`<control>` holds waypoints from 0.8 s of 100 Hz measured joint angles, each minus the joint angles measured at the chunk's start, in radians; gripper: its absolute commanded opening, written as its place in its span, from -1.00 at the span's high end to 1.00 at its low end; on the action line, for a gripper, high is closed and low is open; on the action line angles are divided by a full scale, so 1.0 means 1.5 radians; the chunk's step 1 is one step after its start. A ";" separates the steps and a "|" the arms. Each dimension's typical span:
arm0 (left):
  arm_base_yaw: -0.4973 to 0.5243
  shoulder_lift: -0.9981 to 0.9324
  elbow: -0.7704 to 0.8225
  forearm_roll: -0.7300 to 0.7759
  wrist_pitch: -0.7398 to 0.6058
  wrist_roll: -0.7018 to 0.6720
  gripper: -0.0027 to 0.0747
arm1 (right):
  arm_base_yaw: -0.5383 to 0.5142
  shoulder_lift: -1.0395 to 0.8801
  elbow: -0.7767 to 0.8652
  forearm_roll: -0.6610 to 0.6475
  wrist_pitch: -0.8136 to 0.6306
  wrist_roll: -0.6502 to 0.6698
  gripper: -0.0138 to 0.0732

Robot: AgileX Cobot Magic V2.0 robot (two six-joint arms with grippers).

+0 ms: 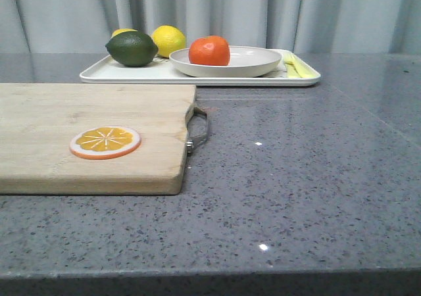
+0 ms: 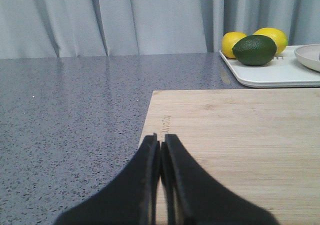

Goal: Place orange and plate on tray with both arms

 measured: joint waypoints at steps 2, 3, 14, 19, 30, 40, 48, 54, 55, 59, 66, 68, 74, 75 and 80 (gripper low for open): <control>0.000 0.000 0.000 0.003 0.000 0.000 0.98 | 0.000 0.000 0.000 0.000 0.000 0.000 0.84; 0.000 0.000 0.000 0.005 0.000 -0.002 0.98 | 0.000 0.000 0.000 0.000 0.000 0.000 0.84; 0.000 0.000 0.000 0.015 0.000 -0.013 0.98 | 0.000 0.000 0.000 0.000 0.000 0.000 0.84; 0.000 0.000 0.000 0.018 0.000 -0.016 0.98 | 0.000 0.000 0.000 0.000 0.000 0.000 0.84; 0.000 0.000 0.000 0.026 0.000 -0.017 0.98 | 0.000 0.000 0.000 0.000 0.000 0.000 0.84; 0.000 0.000 0.000 0.031 0.000 -0.022 0.98 | 0.000 0.000 0.000 0.000 0.000 0.000 0.84; 0.000 0.000 0.000 0.035 0.000 -0.042 0.98 | 0.000 0.000 0.000 0.000 0.000 0.000 0.84; 0.000 0.000 0.000 0.042 0.000 -0.047 0.98 | 0.000 0.000 0.000 0.000 0.000 0.000 0.84; 0.000 0.000 0.000 0.041 0.000 -0.047 0.98 | 0.000 0.000 0.000 0.000 0.000 0.000 0.84; 0.000 0.000 0.000 0.044 0.000 -0.053 0.98 | 0.000 0.000 0.000 0.000 0.000 0.000 0.84; 0.000 0.000 0.000 0.046 0.000 -0.055 0.98 | 0.000 0.000 0.000 0.000 0.000 0.000 0.84; 0.000 0.000 0.000 0.047 0.000 -0.055 0.98 | 0.000 0.000 0.000 0.000 0.000 0.000 0.84; 0.000 0.000 0.000 0.047 0.000 -0.056 0.98 | 0.000 0.000 0.000 0.000 0.000 0.000 0.84; 0.000 0.000 0.000 0.047 0.000 -0.056 0.98 | 0.000 0.000 0.000 0.000 0.000 0.000 0.84; 0.000 0.000 0.000 0.048 0.000 -0.057 0.98 | 0.000 0.000 0.000 0.000 0.000 0.000 0.84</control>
